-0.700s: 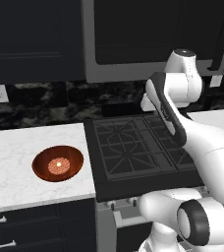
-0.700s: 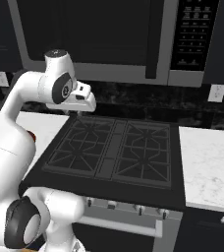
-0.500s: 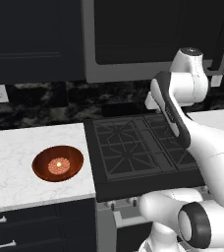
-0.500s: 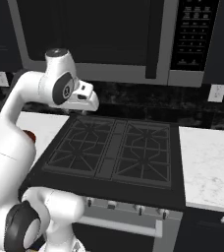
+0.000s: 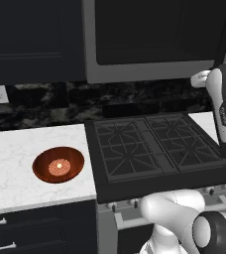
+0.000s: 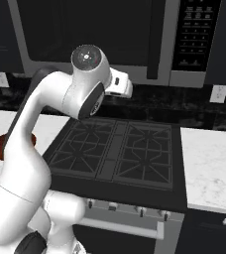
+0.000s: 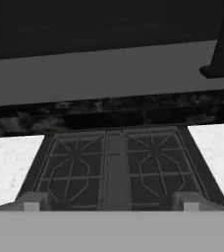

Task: Open the microwave, place the bowl with waffle inside the microwave, then close the microwave door and turn it on.

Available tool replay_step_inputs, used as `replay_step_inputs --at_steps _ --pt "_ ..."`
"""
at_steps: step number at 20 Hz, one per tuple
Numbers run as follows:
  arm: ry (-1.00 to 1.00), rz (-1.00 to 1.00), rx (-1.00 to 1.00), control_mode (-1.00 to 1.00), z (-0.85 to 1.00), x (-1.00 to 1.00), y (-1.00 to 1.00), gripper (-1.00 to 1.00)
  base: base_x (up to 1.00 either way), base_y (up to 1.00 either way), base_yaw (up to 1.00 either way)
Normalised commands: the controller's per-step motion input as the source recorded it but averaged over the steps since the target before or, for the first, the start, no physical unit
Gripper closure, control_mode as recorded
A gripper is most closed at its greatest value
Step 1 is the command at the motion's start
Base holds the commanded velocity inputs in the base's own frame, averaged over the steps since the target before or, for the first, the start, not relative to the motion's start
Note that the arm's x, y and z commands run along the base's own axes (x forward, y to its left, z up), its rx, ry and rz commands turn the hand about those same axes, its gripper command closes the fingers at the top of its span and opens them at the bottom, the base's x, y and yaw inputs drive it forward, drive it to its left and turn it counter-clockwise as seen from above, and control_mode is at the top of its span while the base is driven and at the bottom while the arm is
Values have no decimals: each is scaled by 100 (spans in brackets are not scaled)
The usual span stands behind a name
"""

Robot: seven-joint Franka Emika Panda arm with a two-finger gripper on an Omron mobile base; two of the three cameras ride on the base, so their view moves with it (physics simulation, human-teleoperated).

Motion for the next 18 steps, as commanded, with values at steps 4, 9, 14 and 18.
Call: replay_step_inputs --at_steps 4,9,14,18 --pt "-54 0 1 -100 45 7 -92 -100 0 0 0" --pt "-24 -6 0 -100 14 17 -91 -100 0 0 0" --pt "13 0 2 -100 19 48 -56 -100 0 0 0" --pt "15 5 0 -100 24 51 -14 -100 0 0 0"
